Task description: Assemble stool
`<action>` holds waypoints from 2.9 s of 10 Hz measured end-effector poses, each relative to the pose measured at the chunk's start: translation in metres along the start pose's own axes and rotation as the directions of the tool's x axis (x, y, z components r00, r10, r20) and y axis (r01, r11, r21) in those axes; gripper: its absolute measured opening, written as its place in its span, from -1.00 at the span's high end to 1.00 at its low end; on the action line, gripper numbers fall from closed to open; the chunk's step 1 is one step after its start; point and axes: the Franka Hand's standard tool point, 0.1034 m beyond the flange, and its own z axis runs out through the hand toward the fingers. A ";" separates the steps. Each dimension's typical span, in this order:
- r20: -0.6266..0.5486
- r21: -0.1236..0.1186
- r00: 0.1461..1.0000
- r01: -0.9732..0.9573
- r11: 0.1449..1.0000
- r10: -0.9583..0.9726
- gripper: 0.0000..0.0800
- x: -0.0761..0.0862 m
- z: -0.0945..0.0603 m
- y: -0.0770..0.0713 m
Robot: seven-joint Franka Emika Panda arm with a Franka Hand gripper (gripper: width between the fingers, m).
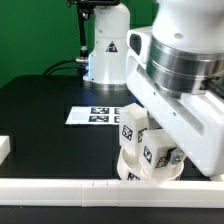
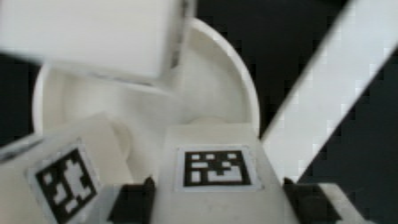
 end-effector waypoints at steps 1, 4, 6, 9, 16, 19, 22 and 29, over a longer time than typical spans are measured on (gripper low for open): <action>0.009 0.032 0.999 -0.042 0.999 0.042 0.16 0.002 0.001 0.003; 0.013 0.030 0.974 -0.228 0.973 0.228 0.16 0.001 0.000 0.002; 0.019 0.100 0.876 -0.482 0.870 0.483 0.16 -0.004 0.000 -0.002; 0.069 0.201 0.750 -0.656 0.727 0.658 0.16 -0.008 0.001 -0.001; 0.024 0.254 0.944 -0.324 0.911 0.329 -0.59 -0.015 -0.023 0.007; -0.039 0.262 0.998 -0.039 0.964 0.051 -0.62 -0.017 -0.045 0.011; -0.102 0.243 0.978 0.202 0.949 -0.182 -0.62 -0.016 -0.044 0.011; -0.234 0.100 0.517 0.855 0.508 -0.824 -0.62 -0.010 -0.041 0.013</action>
Offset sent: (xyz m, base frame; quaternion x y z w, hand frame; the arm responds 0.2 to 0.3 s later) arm 0.0000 0.0000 0.0000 0.0000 0.0000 0.1938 0.9810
